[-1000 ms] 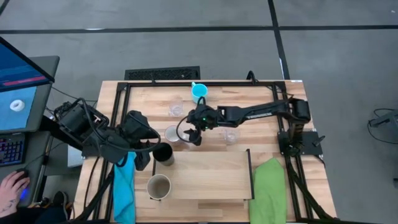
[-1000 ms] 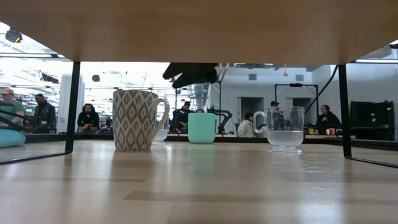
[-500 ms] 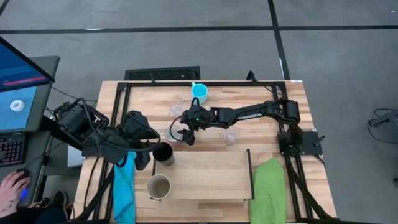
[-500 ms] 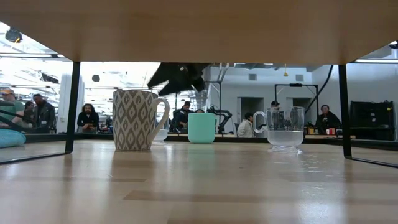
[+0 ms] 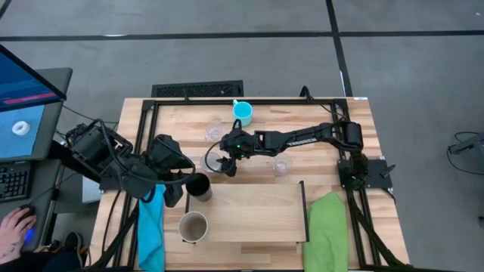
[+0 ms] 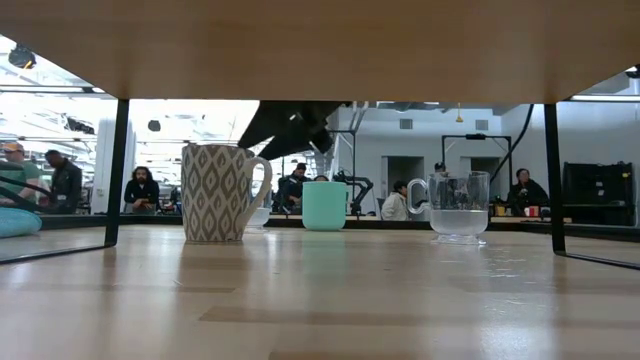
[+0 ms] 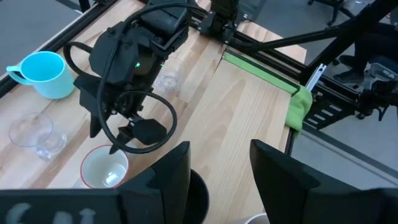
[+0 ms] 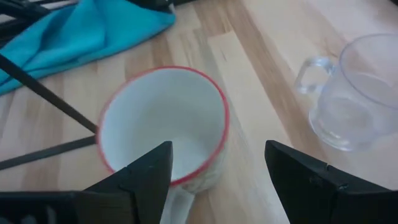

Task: Stack small to large cups/mugs on shelf
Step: Put the gray patterned mug on the shelf

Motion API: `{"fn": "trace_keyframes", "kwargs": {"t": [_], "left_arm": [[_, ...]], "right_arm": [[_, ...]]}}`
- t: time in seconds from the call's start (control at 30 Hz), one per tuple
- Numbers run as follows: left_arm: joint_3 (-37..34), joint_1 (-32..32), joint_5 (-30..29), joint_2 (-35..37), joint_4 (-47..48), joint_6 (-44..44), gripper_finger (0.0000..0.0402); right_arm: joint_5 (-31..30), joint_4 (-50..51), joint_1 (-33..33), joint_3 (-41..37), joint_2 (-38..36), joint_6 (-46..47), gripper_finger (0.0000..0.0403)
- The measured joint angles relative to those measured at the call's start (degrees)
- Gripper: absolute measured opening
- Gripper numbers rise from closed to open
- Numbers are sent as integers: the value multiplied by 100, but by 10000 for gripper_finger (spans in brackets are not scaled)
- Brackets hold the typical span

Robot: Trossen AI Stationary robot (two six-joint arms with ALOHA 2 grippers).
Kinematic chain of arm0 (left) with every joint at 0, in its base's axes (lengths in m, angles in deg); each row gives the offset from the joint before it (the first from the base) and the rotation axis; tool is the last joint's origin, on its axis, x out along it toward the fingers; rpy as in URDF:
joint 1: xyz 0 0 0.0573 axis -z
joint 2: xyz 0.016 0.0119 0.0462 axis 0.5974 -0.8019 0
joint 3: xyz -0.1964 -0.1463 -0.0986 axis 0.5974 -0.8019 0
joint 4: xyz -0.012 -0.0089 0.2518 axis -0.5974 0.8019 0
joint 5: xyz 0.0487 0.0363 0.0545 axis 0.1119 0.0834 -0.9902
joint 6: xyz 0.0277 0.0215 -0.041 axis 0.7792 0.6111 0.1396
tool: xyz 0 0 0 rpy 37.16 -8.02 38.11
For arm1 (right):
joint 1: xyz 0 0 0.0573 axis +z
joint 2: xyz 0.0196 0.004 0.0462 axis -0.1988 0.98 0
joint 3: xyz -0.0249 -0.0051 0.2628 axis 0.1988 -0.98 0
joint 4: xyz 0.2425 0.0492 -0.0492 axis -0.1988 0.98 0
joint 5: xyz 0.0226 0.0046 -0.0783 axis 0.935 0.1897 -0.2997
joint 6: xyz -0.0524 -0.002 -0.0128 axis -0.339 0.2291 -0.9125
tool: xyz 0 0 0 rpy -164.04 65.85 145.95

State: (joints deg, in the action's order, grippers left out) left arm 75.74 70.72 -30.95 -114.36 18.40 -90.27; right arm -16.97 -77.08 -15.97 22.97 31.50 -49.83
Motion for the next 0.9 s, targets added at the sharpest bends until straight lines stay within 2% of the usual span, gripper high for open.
{"fn": "trace_keyframes", "kwargs": {"t": [0.47, 0.6, 0.73, 0.9], "left_arm": [[0, 1, 41, 0, 1, 43, 158], [0, 1, 44, -1, 1, 127, 158], [0, 1, 50, -1, 1, 156, 158], [0, 1, 50, 16, 1, 223, 158]], "right_arm": [[1, 146, -9, -9, 147, 206, 278], [49, 259, -44, -9, 147, 300, 264], [124, 360, -40, -11, 150, 298, 217], [154, 374, -51, -11, 150, 311, 99]]}}
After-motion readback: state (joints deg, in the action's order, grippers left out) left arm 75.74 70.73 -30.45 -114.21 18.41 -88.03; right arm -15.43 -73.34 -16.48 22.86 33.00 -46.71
